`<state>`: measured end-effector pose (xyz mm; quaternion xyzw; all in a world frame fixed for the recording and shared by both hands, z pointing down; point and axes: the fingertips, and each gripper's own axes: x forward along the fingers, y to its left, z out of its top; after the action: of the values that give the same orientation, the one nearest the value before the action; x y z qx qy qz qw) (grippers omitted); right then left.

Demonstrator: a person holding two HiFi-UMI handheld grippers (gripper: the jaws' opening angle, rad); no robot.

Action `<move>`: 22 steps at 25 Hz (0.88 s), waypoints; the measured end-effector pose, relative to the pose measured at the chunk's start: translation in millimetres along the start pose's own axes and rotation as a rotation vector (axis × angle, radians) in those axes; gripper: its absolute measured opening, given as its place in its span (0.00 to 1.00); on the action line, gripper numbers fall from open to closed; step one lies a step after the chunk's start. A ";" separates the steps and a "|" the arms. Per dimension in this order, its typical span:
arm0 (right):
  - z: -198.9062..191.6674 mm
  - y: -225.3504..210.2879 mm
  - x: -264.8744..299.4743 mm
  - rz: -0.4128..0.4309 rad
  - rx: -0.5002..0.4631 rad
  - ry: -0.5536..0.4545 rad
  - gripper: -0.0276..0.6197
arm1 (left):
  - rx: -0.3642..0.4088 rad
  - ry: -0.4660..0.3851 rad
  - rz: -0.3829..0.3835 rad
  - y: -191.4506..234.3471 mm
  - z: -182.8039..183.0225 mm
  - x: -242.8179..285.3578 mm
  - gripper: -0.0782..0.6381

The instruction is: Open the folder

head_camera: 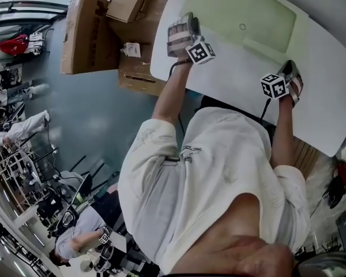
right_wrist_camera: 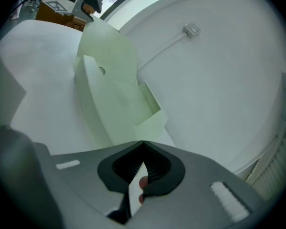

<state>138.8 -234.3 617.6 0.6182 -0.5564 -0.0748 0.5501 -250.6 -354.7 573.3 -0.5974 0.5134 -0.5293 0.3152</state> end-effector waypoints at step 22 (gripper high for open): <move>0.3 3.0 2.9 0.011 -0.002 0.004 0.04 | 0.066 -0.047 -0.309 -97.3 59.1 27.4 0.31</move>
<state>137.8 -236.0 621.2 0.6147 -0.5588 -0.0712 0.5521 -169.2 -363.8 657.1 -0.6709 0.3900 -0.5739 0.2615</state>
